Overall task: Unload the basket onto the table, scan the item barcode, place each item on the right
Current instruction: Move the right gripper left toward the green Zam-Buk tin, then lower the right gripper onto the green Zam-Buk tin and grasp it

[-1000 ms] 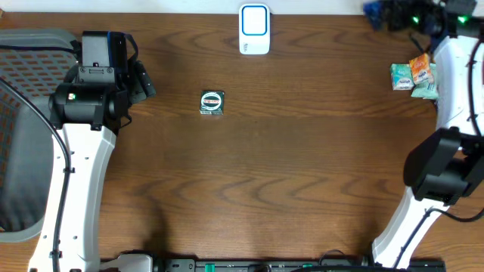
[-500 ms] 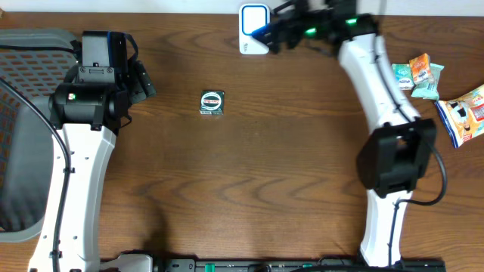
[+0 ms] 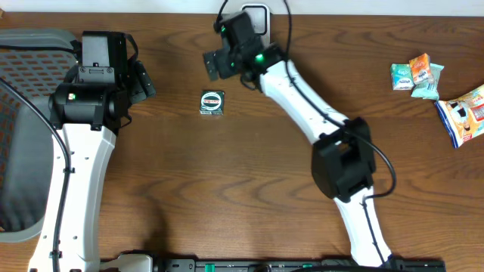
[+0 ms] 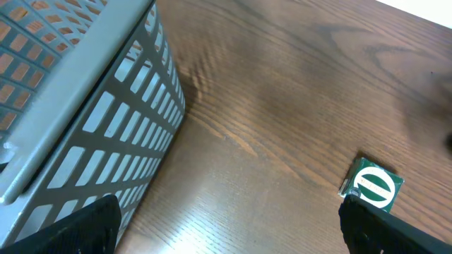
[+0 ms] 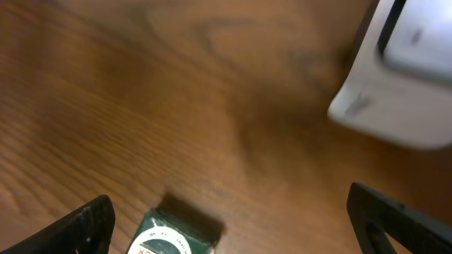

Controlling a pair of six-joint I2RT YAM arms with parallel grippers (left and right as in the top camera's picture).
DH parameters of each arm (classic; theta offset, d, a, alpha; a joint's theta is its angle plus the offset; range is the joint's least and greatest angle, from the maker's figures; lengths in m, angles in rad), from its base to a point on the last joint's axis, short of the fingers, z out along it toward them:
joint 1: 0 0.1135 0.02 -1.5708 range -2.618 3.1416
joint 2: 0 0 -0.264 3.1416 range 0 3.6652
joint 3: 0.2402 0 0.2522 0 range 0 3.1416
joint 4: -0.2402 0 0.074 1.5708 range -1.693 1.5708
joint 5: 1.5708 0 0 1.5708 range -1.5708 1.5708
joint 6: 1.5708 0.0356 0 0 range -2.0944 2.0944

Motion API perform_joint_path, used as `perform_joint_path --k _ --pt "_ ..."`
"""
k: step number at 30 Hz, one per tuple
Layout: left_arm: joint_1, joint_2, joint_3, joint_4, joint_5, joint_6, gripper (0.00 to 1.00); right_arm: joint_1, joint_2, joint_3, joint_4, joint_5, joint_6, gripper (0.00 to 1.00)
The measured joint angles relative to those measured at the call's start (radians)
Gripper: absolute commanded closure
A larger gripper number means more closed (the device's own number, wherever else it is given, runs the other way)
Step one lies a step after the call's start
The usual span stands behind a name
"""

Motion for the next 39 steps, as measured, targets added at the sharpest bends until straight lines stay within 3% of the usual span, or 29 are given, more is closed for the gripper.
perform_joint_path --k 7,20,27,34,39 --pt "0.000 0.000 0.000 0.000 0.000 0.000 0.02 0.050 0.041 -0.002 -0.024 0.044 0.092 0.02" --pt "0.000 0.000 0.000 0.000 0.000 0.000 0.02 0.109 0.151 -0.002 -0.085 0.055 0.120 0.07" --pt "0.000 0.000 0.000 0.000 0.000 0.000 0.02 0.109 0.152 -0.002 -0.118 0.065 0.124 0.20" --pt "0.000 0.000 0.000 0.000 0.000 0.000 0.02 0.110 0.152 -0.002 -0.129 0.080 0.123 0.53" --pt "0.000 0.000 0.000 0.000 0.000 0.000 0.02 0.109 0.152 0.000 -0.146 0.121 0.128 0.52"
